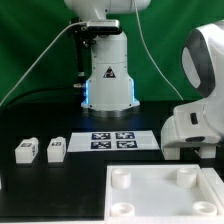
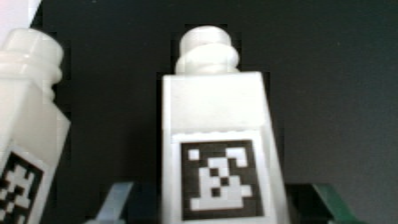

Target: Assemble one leg

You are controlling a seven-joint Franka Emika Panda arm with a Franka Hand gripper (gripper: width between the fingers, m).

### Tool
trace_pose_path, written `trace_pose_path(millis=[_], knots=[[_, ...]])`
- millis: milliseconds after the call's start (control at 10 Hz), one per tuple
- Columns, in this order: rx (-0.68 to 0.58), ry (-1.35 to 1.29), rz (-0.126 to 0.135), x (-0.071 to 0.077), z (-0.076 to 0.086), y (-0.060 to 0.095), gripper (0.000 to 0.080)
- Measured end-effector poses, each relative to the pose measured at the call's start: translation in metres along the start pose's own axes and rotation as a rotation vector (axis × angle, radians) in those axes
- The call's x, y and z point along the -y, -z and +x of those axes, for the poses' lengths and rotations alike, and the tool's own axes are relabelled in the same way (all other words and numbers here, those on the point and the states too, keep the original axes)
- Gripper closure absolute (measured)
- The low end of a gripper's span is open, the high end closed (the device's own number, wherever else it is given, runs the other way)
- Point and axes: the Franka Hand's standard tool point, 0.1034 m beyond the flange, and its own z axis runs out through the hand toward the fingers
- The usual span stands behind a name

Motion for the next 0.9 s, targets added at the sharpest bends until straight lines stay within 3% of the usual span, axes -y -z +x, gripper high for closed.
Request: trace_pose_path(millis=[200,300,500,600,700,800,900], knots=[[-0.002,0.003,0.0,0.0,0.0,0.003,0.0508],[-0.034,0.041,-0.007,-0.005,-0.001,0.025,0.0508],[-0.111,0.082,0.005,-0.017,-0.013,0.071,0.0507],[-0.201,0.082,0.018,-0.022,-0.013,0.095,0.0507],[-0.337,0.071,0.019,-0.033,-0.03,0.124,0.0507],[-0.381,0.061,0.004,-0.043,-0.055,0.131,0.0506],[-0.478,0.065,0.01,-0.04,-0.047,0.131,0.0506]])
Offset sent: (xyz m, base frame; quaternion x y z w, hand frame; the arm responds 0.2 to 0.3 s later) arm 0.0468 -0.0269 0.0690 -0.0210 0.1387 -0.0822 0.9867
